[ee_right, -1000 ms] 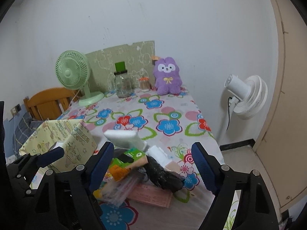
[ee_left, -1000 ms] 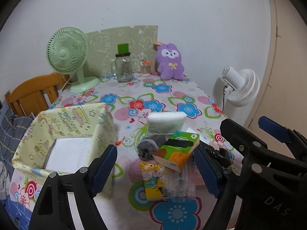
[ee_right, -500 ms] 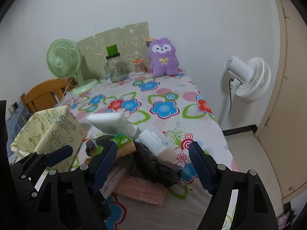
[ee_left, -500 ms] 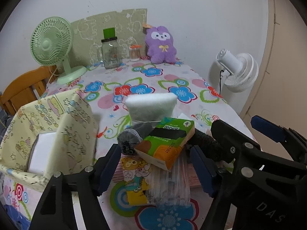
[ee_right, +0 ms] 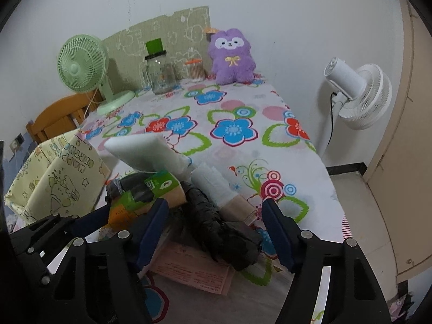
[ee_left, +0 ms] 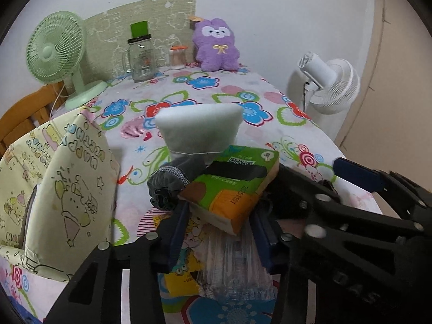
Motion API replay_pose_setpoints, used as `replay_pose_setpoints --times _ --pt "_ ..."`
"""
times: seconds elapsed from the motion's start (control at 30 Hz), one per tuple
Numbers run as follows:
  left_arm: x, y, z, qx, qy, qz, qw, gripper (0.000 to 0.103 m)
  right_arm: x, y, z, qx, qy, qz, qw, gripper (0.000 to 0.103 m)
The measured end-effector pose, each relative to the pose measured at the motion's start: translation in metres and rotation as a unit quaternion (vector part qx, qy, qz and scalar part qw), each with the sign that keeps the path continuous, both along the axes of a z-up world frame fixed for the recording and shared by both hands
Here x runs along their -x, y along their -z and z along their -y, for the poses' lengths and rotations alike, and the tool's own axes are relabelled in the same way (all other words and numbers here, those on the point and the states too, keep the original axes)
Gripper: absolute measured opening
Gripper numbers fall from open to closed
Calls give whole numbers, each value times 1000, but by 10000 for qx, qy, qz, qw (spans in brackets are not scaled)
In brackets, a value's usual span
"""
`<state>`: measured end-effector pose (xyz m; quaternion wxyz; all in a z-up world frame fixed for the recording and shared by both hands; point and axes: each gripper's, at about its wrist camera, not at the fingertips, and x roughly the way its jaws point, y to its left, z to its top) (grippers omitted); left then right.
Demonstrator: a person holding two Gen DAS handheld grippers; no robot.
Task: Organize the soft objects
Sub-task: 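Grasp the black sock with the right tool while the left tool reaches the tissue pack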
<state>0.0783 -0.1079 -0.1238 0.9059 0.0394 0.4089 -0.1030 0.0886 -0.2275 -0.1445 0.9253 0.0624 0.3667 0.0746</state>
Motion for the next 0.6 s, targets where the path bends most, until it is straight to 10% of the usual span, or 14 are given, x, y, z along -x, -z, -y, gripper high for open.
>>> replay_pose_setpoints --times 0.6 --pt "-2 7 9 -26 207 -99 9997 32 -13 18 1 -87 -119 -365 9992 23"
